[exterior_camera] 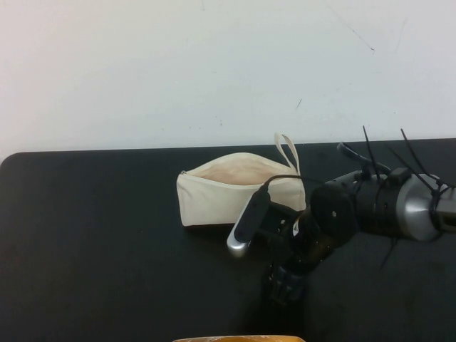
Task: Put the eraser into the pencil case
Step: Pick up the eraser from the table
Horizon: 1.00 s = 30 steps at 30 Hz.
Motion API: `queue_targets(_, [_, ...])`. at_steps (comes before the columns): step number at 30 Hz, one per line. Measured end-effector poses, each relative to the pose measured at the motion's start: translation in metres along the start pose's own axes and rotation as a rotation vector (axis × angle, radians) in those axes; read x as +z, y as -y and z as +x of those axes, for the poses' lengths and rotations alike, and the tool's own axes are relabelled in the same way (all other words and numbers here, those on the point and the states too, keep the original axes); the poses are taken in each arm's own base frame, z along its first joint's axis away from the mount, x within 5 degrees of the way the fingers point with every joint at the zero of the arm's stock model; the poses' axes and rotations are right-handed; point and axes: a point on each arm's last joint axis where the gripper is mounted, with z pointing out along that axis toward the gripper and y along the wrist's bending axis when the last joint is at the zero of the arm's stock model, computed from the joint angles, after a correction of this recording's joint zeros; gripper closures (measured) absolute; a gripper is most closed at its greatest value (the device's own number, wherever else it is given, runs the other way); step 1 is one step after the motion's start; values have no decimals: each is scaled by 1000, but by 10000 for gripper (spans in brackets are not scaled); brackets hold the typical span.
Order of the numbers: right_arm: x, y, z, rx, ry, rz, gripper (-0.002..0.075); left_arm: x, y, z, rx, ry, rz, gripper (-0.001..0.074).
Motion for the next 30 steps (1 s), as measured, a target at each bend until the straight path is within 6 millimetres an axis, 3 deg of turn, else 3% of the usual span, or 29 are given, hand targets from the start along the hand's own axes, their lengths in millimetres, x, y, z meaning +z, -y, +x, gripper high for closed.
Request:
queue_targets(9, [-1, 0, 2, 67, -39, -8, 259, 0, 0, 0, 0, 0, 0, 736])
queue_targets(15, [-1, -1, 3, 83, -53, -16, 527, 0, 0, 0, 0, 0, 0, 736])
queue_targets(19, [-6, 1, -2, 75, -80, -35, 522, 0, 0, 0, 0, 0, 0, 736])
queue_targets(24, [-29, 9, -25, 92, -87, -71, 522, 0, 0, 0, 0, 0, 0, 736])
queue_targets(30, [-86, 23, -74, 95, 17, -99, 522, 0, 0, 0, 0, 0, 0, 736])
